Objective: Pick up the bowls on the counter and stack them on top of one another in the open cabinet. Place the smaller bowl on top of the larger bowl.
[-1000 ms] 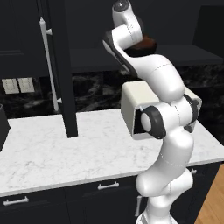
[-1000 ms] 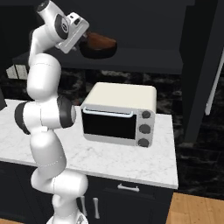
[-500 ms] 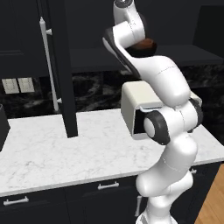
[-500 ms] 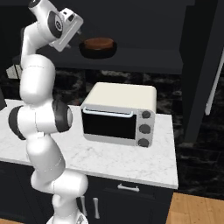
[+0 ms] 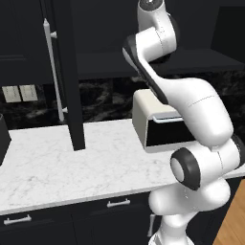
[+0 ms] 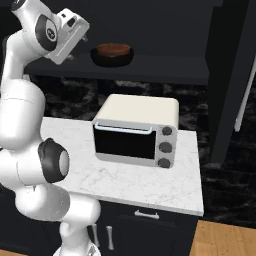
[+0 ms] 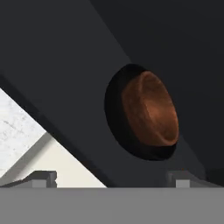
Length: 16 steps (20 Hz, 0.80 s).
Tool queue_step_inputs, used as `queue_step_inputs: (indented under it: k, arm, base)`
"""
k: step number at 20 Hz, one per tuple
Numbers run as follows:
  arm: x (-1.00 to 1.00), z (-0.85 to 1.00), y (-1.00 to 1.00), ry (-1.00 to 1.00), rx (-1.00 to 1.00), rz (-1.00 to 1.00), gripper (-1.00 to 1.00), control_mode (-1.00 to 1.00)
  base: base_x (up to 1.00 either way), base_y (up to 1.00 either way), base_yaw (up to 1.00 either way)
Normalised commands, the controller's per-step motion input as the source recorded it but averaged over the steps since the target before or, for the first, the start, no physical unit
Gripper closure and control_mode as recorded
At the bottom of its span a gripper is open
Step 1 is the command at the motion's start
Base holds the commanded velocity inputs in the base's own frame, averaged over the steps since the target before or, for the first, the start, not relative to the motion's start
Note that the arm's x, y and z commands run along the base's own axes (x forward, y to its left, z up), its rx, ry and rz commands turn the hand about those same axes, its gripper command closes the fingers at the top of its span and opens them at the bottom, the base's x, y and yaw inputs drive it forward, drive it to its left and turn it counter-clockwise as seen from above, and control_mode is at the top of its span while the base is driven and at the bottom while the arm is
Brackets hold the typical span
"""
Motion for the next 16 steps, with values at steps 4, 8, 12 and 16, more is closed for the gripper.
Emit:
queue_step_inputs:
  k: [4, 8, 12, 16]
  arm:
    - [-1.00, -0.19, -0.54, 0.09, 0.22, -0.32, -1.00, -1.00]
    - [-0.99, -0.18, -0.66, 0.22, 0.39, -0.52, -1.00, -1.00]
    - [-1.00, -0.34, -0.70, 0.08, 0.33, -0.41, -1.00, -1.00]
    - [-0.79, -0.09, -0.53, 0.01, 0.14, -0.18, -1.00, -1.00]
  base:
    - [0.00, 0.00, 0.00]
    - [0.00, 0.00, 0.00]
    - [0.00, 0.00, 0.00]
    - [0.00, 0.00, 0.00]
